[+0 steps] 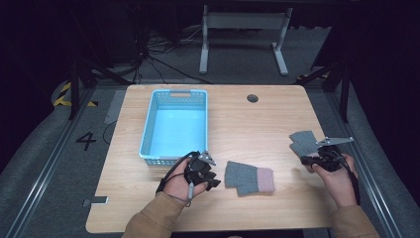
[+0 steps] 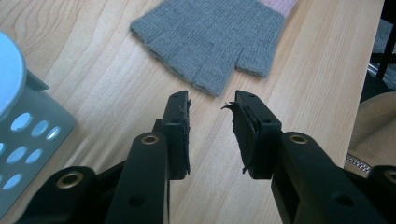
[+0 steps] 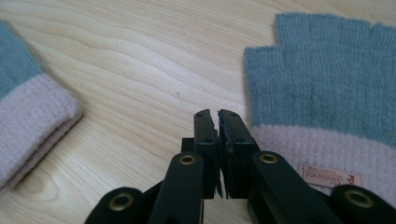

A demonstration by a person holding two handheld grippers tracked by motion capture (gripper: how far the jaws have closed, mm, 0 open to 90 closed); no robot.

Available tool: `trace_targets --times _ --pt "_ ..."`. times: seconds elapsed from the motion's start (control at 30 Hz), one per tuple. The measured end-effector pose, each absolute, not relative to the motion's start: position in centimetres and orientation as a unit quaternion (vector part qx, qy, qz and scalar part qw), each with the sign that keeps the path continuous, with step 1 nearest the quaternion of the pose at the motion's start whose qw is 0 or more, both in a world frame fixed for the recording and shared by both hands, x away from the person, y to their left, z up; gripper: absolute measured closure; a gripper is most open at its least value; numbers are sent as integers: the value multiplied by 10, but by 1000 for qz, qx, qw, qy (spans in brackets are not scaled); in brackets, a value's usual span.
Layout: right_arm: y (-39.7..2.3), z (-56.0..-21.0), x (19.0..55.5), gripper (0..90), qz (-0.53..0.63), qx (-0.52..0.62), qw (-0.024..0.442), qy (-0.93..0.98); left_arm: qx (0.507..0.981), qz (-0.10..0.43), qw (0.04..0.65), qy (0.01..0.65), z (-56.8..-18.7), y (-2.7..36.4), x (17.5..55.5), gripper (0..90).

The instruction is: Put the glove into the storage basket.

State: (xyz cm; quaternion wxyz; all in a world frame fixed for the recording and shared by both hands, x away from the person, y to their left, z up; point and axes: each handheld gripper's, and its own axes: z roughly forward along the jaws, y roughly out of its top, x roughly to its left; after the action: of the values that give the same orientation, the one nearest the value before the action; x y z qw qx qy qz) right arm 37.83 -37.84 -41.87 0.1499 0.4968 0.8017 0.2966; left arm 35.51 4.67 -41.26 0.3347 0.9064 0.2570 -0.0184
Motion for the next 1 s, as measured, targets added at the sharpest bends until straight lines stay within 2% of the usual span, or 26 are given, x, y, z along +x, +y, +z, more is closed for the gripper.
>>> trace_targets --times 0.27,0.5,0.63,1.0 --pt "-377 -410 379 742 323 480 172 797 906 -19 335 259 -413 48 354 671" --pt "-380 -404 390 600 338 485 193 783 904 -16 335 267 -412 56 349 670" --pt "-383 -403 402 552 338 491 203 777 900 -12 334 281 -413 67 343 667" --pt "-398 -413 429 491 306 523 210 767 891 -6 334 308 -415 89 334 662"
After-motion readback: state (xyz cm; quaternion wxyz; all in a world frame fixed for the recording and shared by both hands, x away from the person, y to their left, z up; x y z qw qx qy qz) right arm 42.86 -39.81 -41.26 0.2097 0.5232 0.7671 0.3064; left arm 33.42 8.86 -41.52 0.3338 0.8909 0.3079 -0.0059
